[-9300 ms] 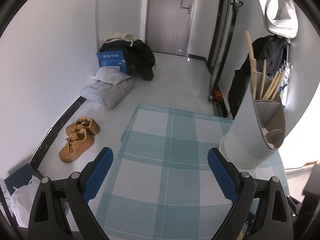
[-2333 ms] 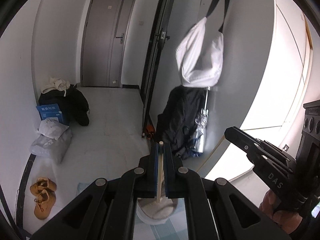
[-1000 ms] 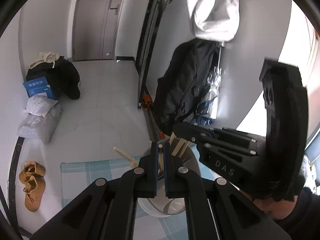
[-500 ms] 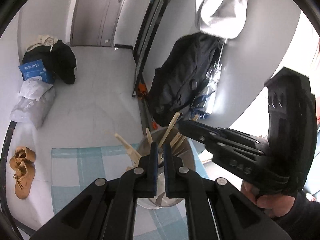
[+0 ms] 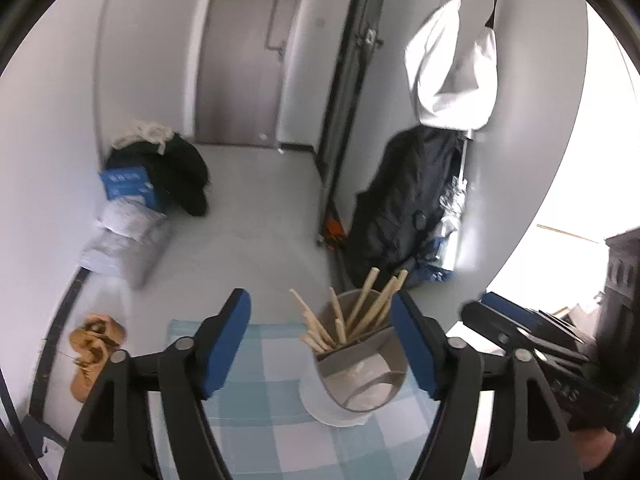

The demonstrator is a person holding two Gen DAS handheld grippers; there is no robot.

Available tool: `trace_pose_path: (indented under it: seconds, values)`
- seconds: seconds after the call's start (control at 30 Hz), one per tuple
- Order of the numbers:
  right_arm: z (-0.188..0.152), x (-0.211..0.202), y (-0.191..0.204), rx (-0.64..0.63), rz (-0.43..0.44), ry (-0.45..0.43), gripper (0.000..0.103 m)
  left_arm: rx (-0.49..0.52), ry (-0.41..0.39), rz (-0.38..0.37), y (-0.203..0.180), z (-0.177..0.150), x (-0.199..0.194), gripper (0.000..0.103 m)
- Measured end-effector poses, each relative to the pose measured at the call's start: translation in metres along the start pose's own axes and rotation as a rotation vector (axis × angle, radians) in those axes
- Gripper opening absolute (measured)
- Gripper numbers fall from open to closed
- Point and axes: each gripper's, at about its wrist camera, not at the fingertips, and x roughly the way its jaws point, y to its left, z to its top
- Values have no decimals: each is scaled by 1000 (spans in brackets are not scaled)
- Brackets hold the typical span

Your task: Organize utensils

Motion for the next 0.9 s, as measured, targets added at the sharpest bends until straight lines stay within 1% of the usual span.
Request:
trace_pose_path:
  seconds: [0.03, 0.07, 0.1, 0.13, 0.23, 0.27, 0.33, 0.37, 0.43, 0.53, 0.6, 0.73, 0.83, 0.9]
  values:
    - [-3, -8, 2, -8, -9, -26, 53, -5, -13, 15, 1, -1, -2, 78]
    - [-6, -12, 3, -12, -18, -42, 58, -9, -29, 33, 1, -2, -6, 82]
    - [-9, -20, 3, -15, -29, -64, 61, -12, -41, 50, 0, -3, -8, 84]
    - [-12, -26, 5, -19, -37, -83, 67, -13, -57, 69, 0, -4, -12, 85]
    - [-20, -41, 8, -36, -53, -135, 72, -2, -103, 114, -1, -7, -21, 93]
    - [-22, -45, 10, -44, -50, -150, 76, 2, -116, 129, -1, -8, -23, 97]
    - [-28, -53, 13, -63, -72, -184, 84, 3, -137, 149, -1, -10, -26, 100]
    - [-31, -56, 15, -72, -81, -194, 85, 2, -145, 149, -1, -12, -28, 102]
    - [-38, -59, 16, -85, -95, -211, 85, 3, -156, 158, -1, -16, -29, 102]
    - [-47, -63, 15, -73, -104, -222, 85, 25, -167, 165, -3, -26, -30, 102]
    - [-55, -65, 14, -63, -116, -228, 87, 43, -179, 181, -5, -30, -32, 102]
    - [-67, -61, 15, -82, -173, -224, 91, 22, -218, 198, -2, -39, -37, 102]
    - [-74, -62, 16, -90, -195, -229, 91, 14, -210, 201, -1, -44, -34, 102]
    - [-77, -63, 15, -86, -195, -229, 91, 18, -217, 199, 0, -50, -32, 102]
